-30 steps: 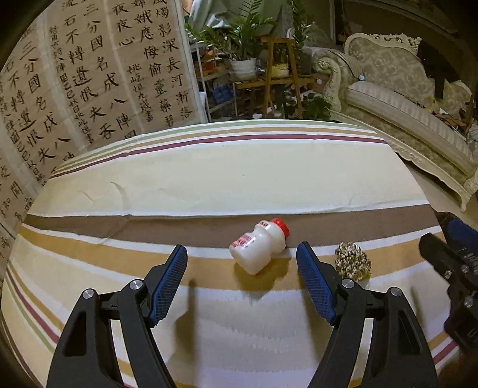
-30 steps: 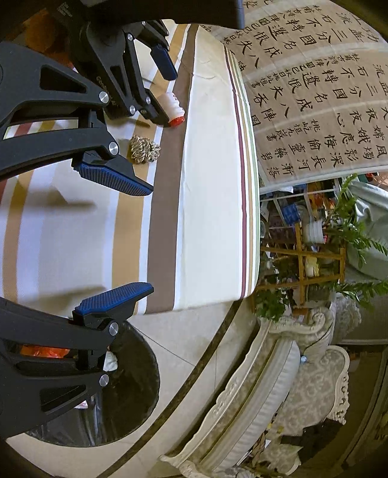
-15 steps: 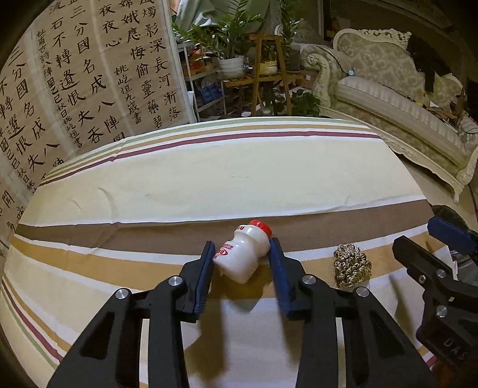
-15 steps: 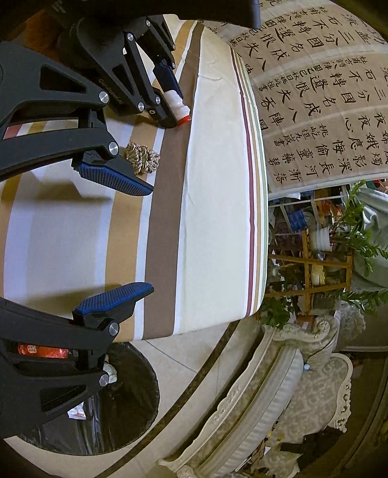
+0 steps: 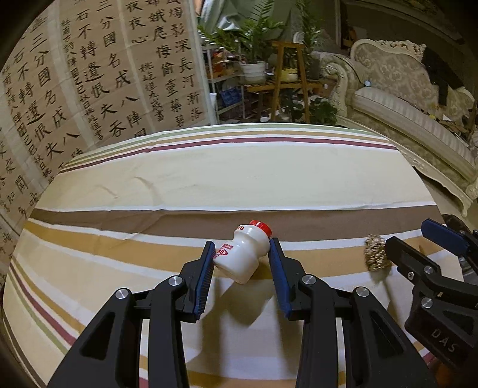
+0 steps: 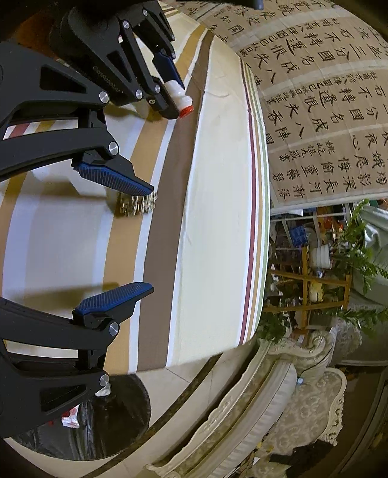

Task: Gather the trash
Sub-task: 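Grasp the small white bottle with the left tool while the right tool grasps the twine, then carry the white bottle and twine over the black bin and open both tools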

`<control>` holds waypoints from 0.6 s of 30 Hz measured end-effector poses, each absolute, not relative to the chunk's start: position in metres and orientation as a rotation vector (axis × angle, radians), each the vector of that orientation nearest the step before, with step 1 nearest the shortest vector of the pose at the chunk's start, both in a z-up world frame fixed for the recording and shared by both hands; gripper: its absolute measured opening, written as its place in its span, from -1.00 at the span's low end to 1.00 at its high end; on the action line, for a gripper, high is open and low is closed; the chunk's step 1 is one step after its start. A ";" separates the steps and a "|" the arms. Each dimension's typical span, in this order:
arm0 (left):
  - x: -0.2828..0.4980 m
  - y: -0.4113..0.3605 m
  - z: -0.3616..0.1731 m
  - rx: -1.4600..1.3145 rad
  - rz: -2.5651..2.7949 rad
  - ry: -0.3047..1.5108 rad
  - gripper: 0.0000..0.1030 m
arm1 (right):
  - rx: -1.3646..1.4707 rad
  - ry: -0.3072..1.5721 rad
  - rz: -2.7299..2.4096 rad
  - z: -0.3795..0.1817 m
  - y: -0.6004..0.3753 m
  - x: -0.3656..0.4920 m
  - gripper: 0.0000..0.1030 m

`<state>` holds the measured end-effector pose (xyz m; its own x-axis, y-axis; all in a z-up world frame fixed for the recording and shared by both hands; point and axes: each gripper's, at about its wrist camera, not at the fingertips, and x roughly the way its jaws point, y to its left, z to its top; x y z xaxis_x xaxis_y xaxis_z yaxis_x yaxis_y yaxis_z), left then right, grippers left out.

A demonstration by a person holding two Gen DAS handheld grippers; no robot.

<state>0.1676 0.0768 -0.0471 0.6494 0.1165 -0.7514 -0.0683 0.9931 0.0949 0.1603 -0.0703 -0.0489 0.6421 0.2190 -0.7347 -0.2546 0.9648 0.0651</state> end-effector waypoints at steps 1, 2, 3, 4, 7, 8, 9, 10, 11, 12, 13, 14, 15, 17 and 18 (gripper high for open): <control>0.167 0.079 -0.047 0.058 0.110 0.857 -0.27 | -0.053 0.835 0.274 -0.051 -0.066 0.161 0.14; 0.166 0.082 -0.047 0.054 0.115 0.858 -0.27 | -0.056 0.838 0.277 -0.052 -0.065 0.160 0.14; 0.165 0.084 -0.047 0.052 0.119 0.859 -0.27 | -0.061 0.844 0.280 -0.054 -0.061 0.161 0.14; 0.164 0.086 -0.047 0.051 0.121 0.861 -0.27 | -0.064 0.853 0.283 -0.056 -0.059 0.162 0.13; 0.162 0.090 -0.048 0.044 0.125 0.866 -0.27 | -0.078 0.865 0.291 -0.057 -0.054 0.163 -0.02; 0.161 0.091 -0.048 0.038 0.127 0.867 -0.27 | -0.084 0.870 0.294 -0.058 -0.052 0.162 -0.16; 0.160 0.092 -0.048 0.035 0.127 0.866 -0.27 | -0.089 0.876 0.299 -0.059 -0.051 0.162 -0.22; 0.158 0.092 -0.048 0.032 0.127 0.865 -0.27 | -0.100 0.878 0.300 -0.060 -0.049 0.161 -0.32; 0.156 0.091 -0.048 0.028 0.127 0.865 -0.27 | -0.105 0.878 0.302 -0.060 -0.048 0.160 -0.49; 0.155 0.092 -0.048 0.025 0.127 0.865 -0.27 | -0.110 0.878 0.307 -0.060 -0.047 0.159 -0.59; 0.153 0.092 -0.048 0.022 0.127 0.864 -0.27 | -0.112 0.881 0.311 -0.059 -0.046 0.158 -0.69; 0.152 0.092 -0.048 0.019 0.126 0.864 -0.27 | -0.111 0.883 0.315 -0.059 -0.046 0.157 -0.70; 0.150 0.092 -0.047 0.016 0.124 0.862 -0.27 | -0.109 0.883 0.315 -0.059 -0.047 0.155 -0.70; 0.146 0.090 -0.046 0.012 0.121 0.858 -0.27 | -0.105 0.879 0.313 -0.057 -0.049 0.150 -0.72; 0.144 0.090 -0.045 0.010 0.118 0.856 -0.27 | -0.101 0.877 0.312 -0.056 -0.051 0.148 -0.72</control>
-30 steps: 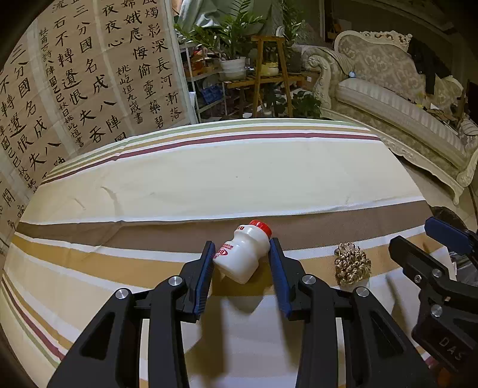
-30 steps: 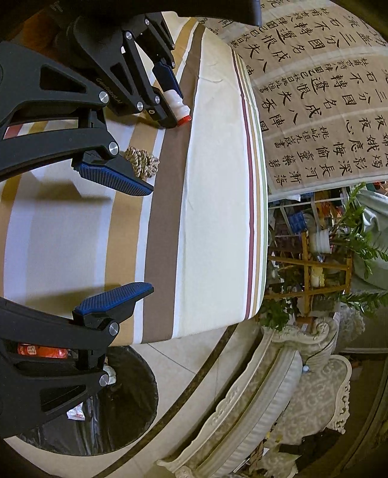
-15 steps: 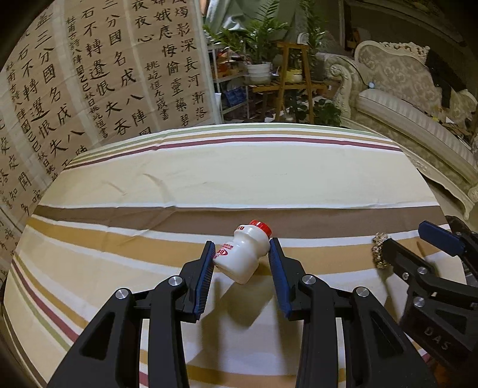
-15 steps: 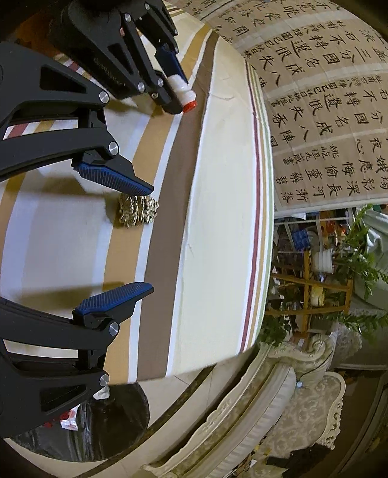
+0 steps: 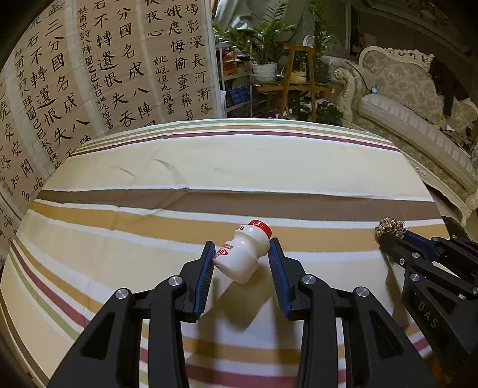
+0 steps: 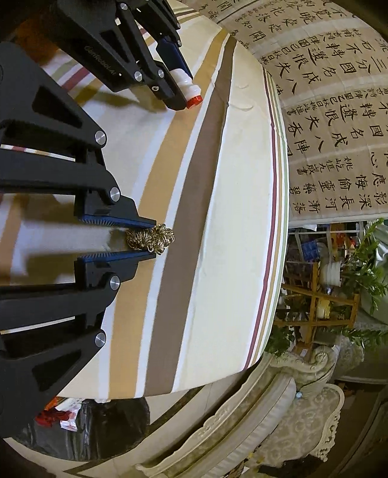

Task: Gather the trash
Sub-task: 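Carry the white bottle and twine over the black bin and open both tools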

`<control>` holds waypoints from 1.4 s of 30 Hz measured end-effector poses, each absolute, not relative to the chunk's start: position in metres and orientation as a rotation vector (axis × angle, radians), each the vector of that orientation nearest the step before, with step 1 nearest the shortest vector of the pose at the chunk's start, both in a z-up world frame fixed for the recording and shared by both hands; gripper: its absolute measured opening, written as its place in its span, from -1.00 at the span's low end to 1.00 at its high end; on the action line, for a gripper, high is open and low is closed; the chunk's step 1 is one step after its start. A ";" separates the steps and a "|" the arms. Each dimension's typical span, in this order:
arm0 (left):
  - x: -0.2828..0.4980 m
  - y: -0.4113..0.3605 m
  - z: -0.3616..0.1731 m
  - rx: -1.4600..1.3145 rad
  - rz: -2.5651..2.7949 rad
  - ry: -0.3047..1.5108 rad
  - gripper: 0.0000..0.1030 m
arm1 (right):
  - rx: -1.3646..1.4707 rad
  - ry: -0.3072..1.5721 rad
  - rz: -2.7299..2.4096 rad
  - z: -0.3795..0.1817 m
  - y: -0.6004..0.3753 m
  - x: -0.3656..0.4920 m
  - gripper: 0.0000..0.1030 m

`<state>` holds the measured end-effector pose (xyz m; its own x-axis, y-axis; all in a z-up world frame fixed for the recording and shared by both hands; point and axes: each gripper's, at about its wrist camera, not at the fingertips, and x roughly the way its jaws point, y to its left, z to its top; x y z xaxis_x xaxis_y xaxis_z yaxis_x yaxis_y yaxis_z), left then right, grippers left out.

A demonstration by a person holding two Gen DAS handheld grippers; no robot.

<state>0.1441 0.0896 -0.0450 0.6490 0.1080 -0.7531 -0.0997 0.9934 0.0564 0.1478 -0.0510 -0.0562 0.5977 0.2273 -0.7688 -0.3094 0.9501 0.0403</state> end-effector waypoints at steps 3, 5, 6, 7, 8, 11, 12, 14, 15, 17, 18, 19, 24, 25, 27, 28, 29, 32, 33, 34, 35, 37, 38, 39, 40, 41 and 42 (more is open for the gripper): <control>0.138 0.087 -0.043 0.000 0.107 0.854 -0.27 | -0.088 0.868 0.305 -0.053 -0.057 0.139 -0.72; 0.132 0.082 -0.041 -0.004 0.097 0.850 -0.27 | -0.080 0.861 0.299 -0.050 -0.064 0.132 -0.72; 0.128 0.079 -0.040 -0.006 0.090 0.847 -0.27 | -0.073 0.855 0.293 -0.049 -0.069 0.126 -0.72; 0.125 0.076 -0.039 -0.009 0.083 0.844 -0.27 | -0.067 0.851 0.285 -0.047 -0.074 0.122 -0.72; 0.122 0.072 -0.039 -0.010 0.075 0.841 -0.27 | -0.062 0.848 0.279 -0.046 -0.077 0.119 -0.72; 0.112 0.059 -0.035 -0.011 0.047 0.829 -0.27 | -0.045 0.836 0.252 -0.044 -0.095 0.105 -0.72; 0.108 0.052 -0.033 -0.012 0.032 0.824 -0.27 | -0.042 0.831 0.242 -0.043 -0.100 0.101 -0.72; 0.102 0.042 -0.032 -0.013 0.011 0.816 -0.27 | -0.036 0.821 0.216 -0.043 -0.113 0.090 -0.72; 0.100 0.037 -0.031 -0.012 0.001 0.813 -0.27 | -0.031 0.819 0.206 -0.043 -0.120 0.086 -0.72; 0.095 0.027 -0.030 -0.007 -0.016 0.807 -0.27 | -0.016 0.816 0.177 -0.044 -0.137 0.077 -0.72; 0.092 0.020 -0.029 -0.002 -0.029 0.803 -0.27 | -0.013 0.815 0.168 -0.045 -0.143 0.074 -0.72; 0.090 0.014 -0.029 0.002 -0.040 0.801 -0.27 | -0.008 0.813 0.146 -0.045 -0.153 0.069 -0.72; 0.082 -0.019 -0.027 0.031 -0.098 0.790 -0.27 | 0.025 0.810 0.073 -0.049 -0.192 0.054 -0.72; 0.081 -0.025 -0.027 0.038 -0.107 0.787 -0.27 | 0.030 0.809 0.062 -0.050 -0.200 0.052 -0.72; 0.079 -0.038 -0.027 0.052 -0.126 0.782 -0.27 | 0.046 0.806 0.030 -0.052 -0.217 0.047 -0.72; 0.078 -0.044 -0.027 0.058 -0.136 0.781 -0.27 | 0.052 0.804 0.019 -0.052 -0.224 0.045 -0.72; 0.077 -0.050 -0.028 0.065 -0.146 0.781 -0.27 | 0.058 0.802 0.006 -0.053 -0.231 0.042 -0.72; 0.077 -0.071 -0.030 0.092 -0.180 0.779 -0.27 | 0.078 0.795 -0.038 -0.055 -0.253 0.037 -0.72; 0.077 -0.077 -0.030 0.098 -0.188 0.779 -0.27 | 0.086 0.794 -0.050 -0.056 -0.260 0.036 -0.72; 0.077 -0.084 -0.031 0.105 -0.199 0.781 -0.27 | 0.096 0.794 -0.064 -0.057 -0.267 0.036 -0.72; 0.078 -0.090 -0.033 0.111 -0.207 0.782 -0.27 | 0.104 0.795 -0.076 -0.058 -0.273 0.036 -0.72; 0.080 -0.100 -0.035 0.124 -0.223 0.786 -0.27 | 0.119 0.793 -0.100 -0.060 -0.286 0.035 -0.72; 0.081 -0.105 -0.037 0.131 -0.230 0.787 -0.27 | 0.122 0.793 -0.108 -0.061 -0.290 0.035 -0.72; 0.081 -0.111 -0.039 0.141 -0.239 0.788 -0.27 | 0.127 0.793 -0.117 -0.062 -0.295 0.035 -0.72; 0.079 -0.122 -0.041 0.153 -0.245 0.789 -0.27 | 0.129 0.793 -0.124 -0.063 -0.299 0.036 -0.72; 0.079 -0.125 -0.042 0.158 -0.249 0.789 -0.27 | 0.131 0.792 -0.128 -0.064 -0.302 0.035 -0.72; 0.080 -0.131 -0.043 0.165 -0.256 0.789 -0.27 | 0.133 0.792 -0.134 -0.065 -0.306 0.036 -0.72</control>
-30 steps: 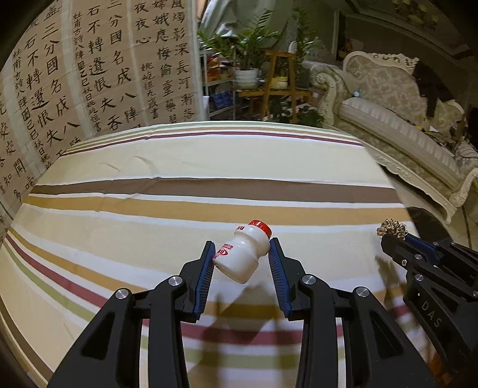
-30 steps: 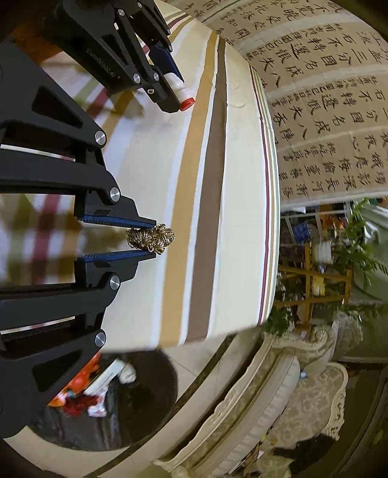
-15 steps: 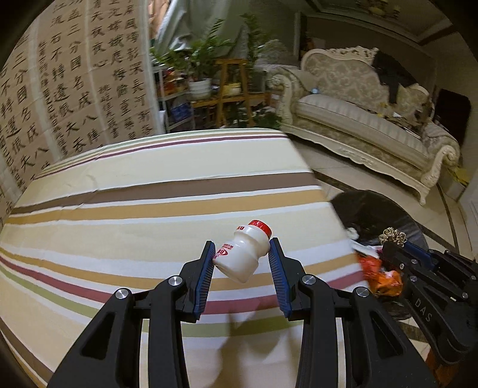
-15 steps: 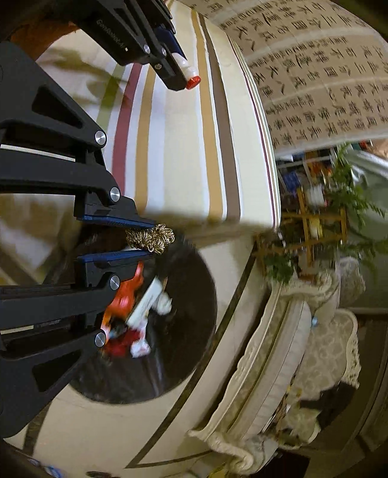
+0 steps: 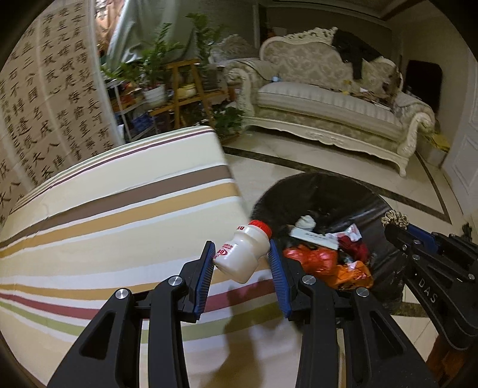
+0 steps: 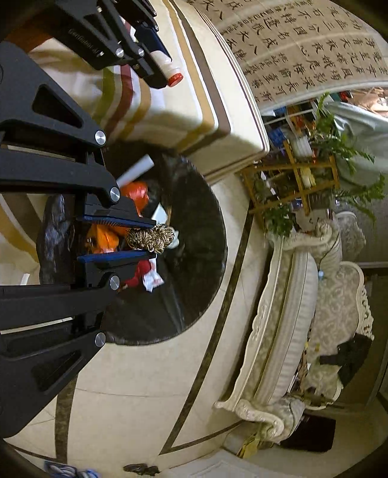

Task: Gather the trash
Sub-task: 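Carry the white bottle and twine over the black bin and open both tools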

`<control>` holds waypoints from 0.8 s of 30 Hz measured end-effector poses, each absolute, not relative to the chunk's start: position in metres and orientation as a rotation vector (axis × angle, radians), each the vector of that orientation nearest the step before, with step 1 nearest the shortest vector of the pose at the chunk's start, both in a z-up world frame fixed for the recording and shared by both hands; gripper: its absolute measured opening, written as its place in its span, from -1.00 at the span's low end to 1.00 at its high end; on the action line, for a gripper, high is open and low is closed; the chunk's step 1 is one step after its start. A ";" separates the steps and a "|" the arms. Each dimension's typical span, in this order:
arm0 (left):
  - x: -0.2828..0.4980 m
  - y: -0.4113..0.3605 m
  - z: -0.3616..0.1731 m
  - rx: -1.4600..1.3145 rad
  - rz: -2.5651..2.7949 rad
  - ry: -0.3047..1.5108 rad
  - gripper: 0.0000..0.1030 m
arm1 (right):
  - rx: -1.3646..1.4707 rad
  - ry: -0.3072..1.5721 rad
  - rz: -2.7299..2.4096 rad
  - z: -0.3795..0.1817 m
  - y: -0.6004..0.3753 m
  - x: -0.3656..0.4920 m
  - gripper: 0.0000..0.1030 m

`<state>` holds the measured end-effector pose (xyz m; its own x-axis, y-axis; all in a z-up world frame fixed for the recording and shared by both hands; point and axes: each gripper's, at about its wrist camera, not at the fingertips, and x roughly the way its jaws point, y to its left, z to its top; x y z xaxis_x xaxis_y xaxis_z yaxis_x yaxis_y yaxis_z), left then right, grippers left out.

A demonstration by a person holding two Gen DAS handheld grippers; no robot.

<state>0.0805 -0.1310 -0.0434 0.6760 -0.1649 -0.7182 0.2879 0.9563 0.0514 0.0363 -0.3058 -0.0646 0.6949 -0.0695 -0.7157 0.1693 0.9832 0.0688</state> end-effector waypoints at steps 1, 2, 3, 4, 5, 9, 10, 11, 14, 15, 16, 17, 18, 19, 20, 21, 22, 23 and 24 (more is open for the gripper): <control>0.082 -0.136 -0.045 0.172 -0.260 0.787 -0.27 | 0.137 0.792 -0.139 -0.066 -0.310 0.037 -0.72; 0.081 -0.141 -0.046 0.175 -0.261 0.785 -0.27 | 0.141 0.793 -0.143 -0.068 -0.313 0.039 -0.72; 0.083 -0.146 -0.047 0.181 -0.261 0.786 -0.27 | 0.143 0.794 -0.146 -0.069 -0.314 0.040 -0.72; 0.084 -0.150 -0.049 0.183 -0.262 0.788 -0.27 | 0.147 0.795 -0.151 -0.071 -0.317 0.042 -0.71; 0.087 -0.153 -0.049 0.184 -0.264 0.792 -0.27 | 0.149 0.797 -0.154 -0.071 -0.319 0.043 -0.71; 0.096 -0.164 -0.050 0.187 -0.268 0.802 -0.27 | 0.156 0.802 -0.166 -0.076 -0.324 0.048 -0.71; 0.097 -0.165 -0.049 0.191 -0.267 0.799 -0.27 | 0.158 0.804 -0.168 -0.077 -0.326 0.050 -0.71; 0.098 -0.167 -0.049 0.194 -0.267 0.796 -0.27 | 0.158 0.805 -0.169 -0.078 -0.328 0.051 -0.71; 0.099 -0.174 -0.050 0.198 -0.272 0.800 -0.27 | 0.163 0.807 -0.175 -0.080 -0.331 0.054 -0.70; 0.099 -0.175 -0.050 0.199 -0.275 0.804 -0.27 | 0.166 0.807 -0.178 -0.081 -0.332 0.055 -0.69; 0.099 -0.176 -0.051 0.201 -0.275 0.807 -0.25 | 0.168 0.804 -0.183 -0.081 -0.333 0.055 -0.68; 0.100 -0.177 -0.051 0.201 -0.273 0.808 -0.15 | 0.169 0.802 -0.186 -0.080 -0.333 0.056 -0.64; 0.100 -0.176 -0.051 0.198 -0.269 0.807 -0.09 | 0.172 0.802 -0.188 -0.081 -0.334 0.057 -0.59; 0.101 -0.176 -0.050 0.195 -0.269 0.806 -0.01 | 0.174 0.800 -0.191 -0.081 -0.334 0.056 -0.45; 0.101 -0.175 -0.050 0.191 -0.269 0.805 0.03 | 0.176 0.796 -0.196 -0.080 -0.335 0.056 -0.37; 0.101 -0.175 -0.049 0.187 -0.268 0.804 0.10 | 0.175 0.793 -0.200 -0.080 -0.335 0.055 -0.35; 0.101 -0.175 -0.049 0.186 -0.267 0.803 0.14 | 0.175 0.791 -0.202 -0.080 -0.336 0.056 -0.34; 0.101 -0.175 -0.049 0.184 -0.265 0.803 0.21 | 0.175 0.791 -0.203 -0.079 -0.337 0.055 -0.33; 0.101 -0.174 -0.049 0.180 -0.265 0.802 0.23 | 0.175 0.790 -0.204 -0.079 -0.337 0.056 -0.31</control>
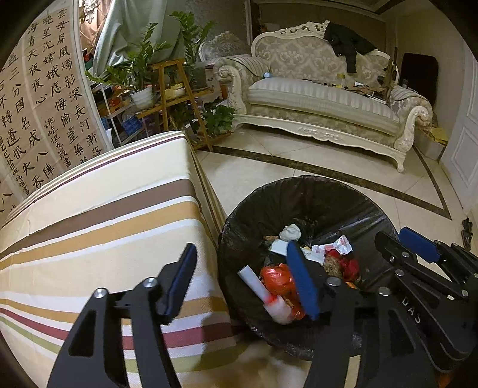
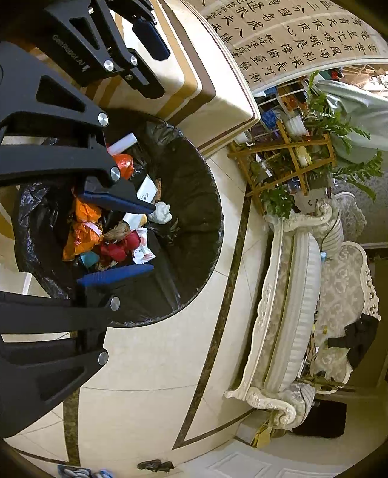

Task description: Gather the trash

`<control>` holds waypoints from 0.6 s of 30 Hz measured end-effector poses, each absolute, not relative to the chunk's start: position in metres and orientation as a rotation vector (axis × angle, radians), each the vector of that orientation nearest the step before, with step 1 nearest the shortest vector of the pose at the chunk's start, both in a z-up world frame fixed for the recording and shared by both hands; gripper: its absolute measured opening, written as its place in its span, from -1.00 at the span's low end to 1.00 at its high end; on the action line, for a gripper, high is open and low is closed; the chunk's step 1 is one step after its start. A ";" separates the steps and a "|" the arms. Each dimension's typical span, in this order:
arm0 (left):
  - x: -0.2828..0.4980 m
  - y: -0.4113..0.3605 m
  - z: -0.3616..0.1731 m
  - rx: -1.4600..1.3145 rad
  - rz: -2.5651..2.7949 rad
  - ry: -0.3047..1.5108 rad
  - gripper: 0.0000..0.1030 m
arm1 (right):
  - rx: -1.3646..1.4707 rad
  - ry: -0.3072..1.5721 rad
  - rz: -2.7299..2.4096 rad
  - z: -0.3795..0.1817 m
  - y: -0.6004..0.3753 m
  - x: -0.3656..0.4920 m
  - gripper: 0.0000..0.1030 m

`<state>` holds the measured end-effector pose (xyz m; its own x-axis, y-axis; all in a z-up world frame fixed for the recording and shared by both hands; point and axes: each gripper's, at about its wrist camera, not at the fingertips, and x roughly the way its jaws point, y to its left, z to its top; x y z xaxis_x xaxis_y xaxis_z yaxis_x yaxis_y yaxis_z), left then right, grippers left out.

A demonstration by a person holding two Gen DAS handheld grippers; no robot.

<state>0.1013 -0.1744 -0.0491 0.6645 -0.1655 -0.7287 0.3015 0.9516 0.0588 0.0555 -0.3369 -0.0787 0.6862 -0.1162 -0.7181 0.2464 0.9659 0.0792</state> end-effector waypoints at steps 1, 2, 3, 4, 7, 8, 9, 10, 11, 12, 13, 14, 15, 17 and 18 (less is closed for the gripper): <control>0.101 -0.174 -0.049 0.179 -0.266 0.802 0.24 | 0.174 0.787 -0.206 -0.078 -0.336 0.055 -0.27; 0.101 -0.173 -0.048 0.178 -0.265 0.800 0.28 | 0.172 0.783 -0.210 -0.077 -0.336 0.054 -0.21; 0.101 -0.173 -0.048 0.178 -0.264 0.798 0.34 | 0.171 0.781 -0.212 -0.076 -0.336 0.053 -0.18; 0.100 -0.172 -0.047 0.176 -0.262 0.795 0.36 | 0.171 0.777 -0.215 -0.075 -0.336 0.052 -0.15; 0.099 -0.169 -0.046 0.166 -0.258 0.795 0.41 | 0.172 0.772 -0.220 -0.072 -0.336 0.049 -0.10; 0.099 -0.167 -0.046 0.164 -0.256 0.794 0.43 | 0.172 0.772 -0.221 -0.071 -0.335 0.049 -0.06; 0.098 -0.166 -0.045 0.161 -0.255 0.792 0.44 | 0.171 0.770 -0.222 -0.071 -0.335 0.048 -0.04; 0.098 -0.164 -0.044 0.159 -0.253 0.791 0.44 | 0.169 0.769 -0.224 -0.070 -0.334 0.047 -0.02; 0.098 -0.163 -0.043 0.156 -0.252 0.788 0.46 | 0.166 0.767 -0.225 -0.069 -0.333 0.046 -0.01; 0.097 -0.162 -0.042 0.153 -0.249 0.784 0.47 | 0.164 0.766 -0.226 -0.068 -0.332 0.045 0.00; 0.097 -0.160 -0.041 0.151 -0.246 0.779 0.48 | 0.161 0.763 -0.229 -0.067 -0.332 0.044 0.02; 0.096 -0.159 -0.040 0.151 -0.243 0.775 0.49 | 0.161 0.762 -0.229 -0.067 -0.333 0.042 0.09; 0.094 -0.157 -0.039 0.150 -0.239 0.769 0.50 | 0.161 0.759 -0.233 -0.066 -0.333 0.040 0.12; 0.092 -0.155 -0.037 0.147 -0.236 0.763 0.50 | 0.160 0.752 -0.236 -0.063 -0.332 0.037 0.15; 0.089 -0.153 -0.035 0.142 -0.236 0.757 0.51 | 0.158 0.750 -0.237 -0.062 -0.332 0.036 0.16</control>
